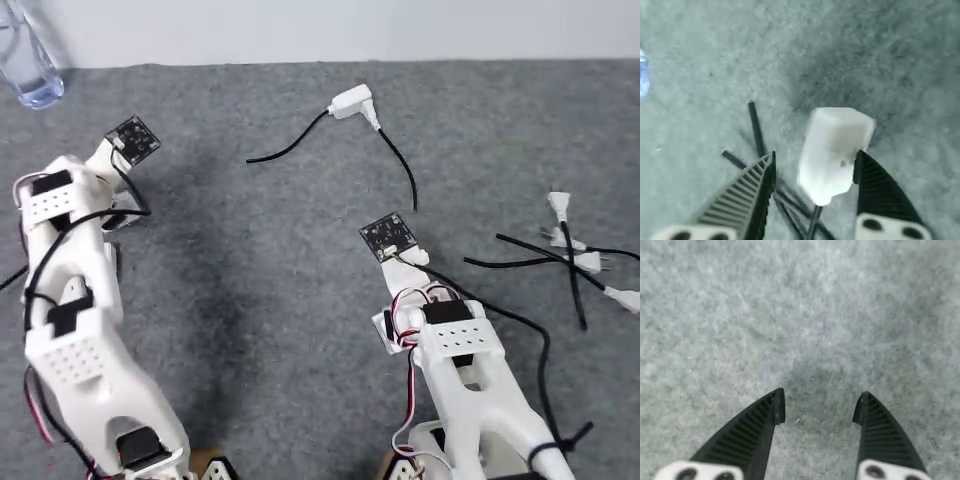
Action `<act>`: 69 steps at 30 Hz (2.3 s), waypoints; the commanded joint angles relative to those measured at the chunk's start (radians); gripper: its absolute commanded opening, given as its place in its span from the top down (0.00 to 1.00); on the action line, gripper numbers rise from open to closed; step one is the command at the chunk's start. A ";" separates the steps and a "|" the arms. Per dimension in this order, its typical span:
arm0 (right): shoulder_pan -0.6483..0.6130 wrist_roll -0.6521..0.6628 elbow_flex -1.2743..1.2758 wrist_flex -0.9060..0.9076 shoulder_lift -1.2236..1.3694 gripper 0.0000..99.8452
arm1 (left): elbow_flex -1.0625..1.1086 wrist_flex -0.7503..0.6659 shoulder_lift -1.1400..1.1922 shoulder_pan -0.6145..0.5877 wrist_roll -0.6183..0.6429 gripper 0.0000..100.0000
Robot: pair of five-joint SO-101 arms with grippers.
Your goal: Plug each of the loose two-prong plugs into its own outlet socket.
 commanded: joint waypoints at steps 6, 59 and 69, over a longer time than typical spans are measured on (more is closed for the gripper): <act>-0.005 0.000 -0.006 -0.021 -0.027 0.77 | -0.340 0.206 0.198 0.008 -0.008 0.76; 0.197 -0.008 -0.069 -0.030 -0.038 0.77 | -0.740 0.888 0.161 0.614 0.319 0.99; 0.300 0.000 -0.043 -0.125 -0.028 0.77 | -0.415 0.833 0.038 0.783 0.315 0.99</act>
